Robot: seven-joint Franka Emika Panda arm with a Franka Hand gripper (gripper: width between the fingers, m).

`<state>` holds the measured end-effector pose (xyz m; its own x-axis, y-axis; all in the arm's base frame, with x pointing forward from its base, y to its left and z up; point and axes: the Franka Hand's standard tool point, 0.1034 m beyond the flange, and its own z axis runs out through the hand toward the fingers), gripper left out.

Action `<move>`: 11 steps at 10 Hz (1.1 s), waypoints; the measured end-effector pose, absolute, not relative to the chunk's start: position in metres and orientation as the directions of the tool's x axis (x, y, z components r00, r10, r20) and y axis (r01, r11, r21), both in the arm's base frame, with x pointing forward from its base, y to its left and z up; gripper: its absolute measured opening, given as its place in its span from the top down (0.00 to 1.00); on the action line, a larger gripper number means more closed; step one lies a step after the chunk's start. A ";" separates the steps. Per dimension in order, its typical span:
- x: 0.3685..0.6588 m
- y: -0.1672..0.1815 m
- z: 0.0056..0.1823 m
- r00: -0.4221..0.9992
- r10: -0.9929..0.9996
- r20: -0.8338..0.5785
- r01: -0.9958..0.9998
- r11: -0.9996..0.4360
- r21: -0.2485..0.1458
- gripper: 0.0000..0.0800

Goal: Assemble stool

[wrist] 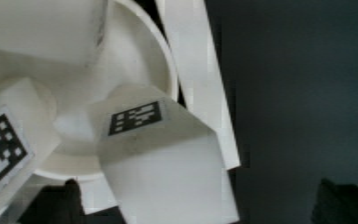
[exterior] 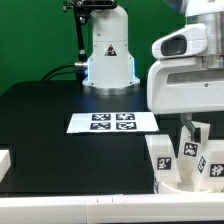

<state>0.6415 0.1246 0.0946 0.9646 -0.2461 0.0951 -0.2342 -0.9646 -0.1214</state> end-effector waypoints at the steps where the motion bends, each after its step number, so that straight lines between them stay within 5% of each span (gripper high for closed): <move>1: 0.642 0.122 0.094 0.977 -0.188 0.103 -0.177 -0.978 -0.110 0.19; 4: 0.642 0.124 0.095 0.968 0.214 0.130 0.220 -0.975 -0.035 0.19; 6: 0.634 0.135 0.095 0.847 0.526 0.073 0.527 -0.850 0.002 0.19; 9: 0.636 0.129 0.095 0.769 0.636 0.065 0.636 -0.771 0.026 0.19; 11: 0.641 0.120 0.088 0.488 0.872 0.034 0.868 -0.489 0.082 0.19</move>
Offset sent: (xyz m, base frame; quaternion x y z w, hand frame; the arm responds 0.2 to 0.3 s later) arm 0.0056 0.0277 0.0062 0.0154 -0.0110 -0.4680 0.8835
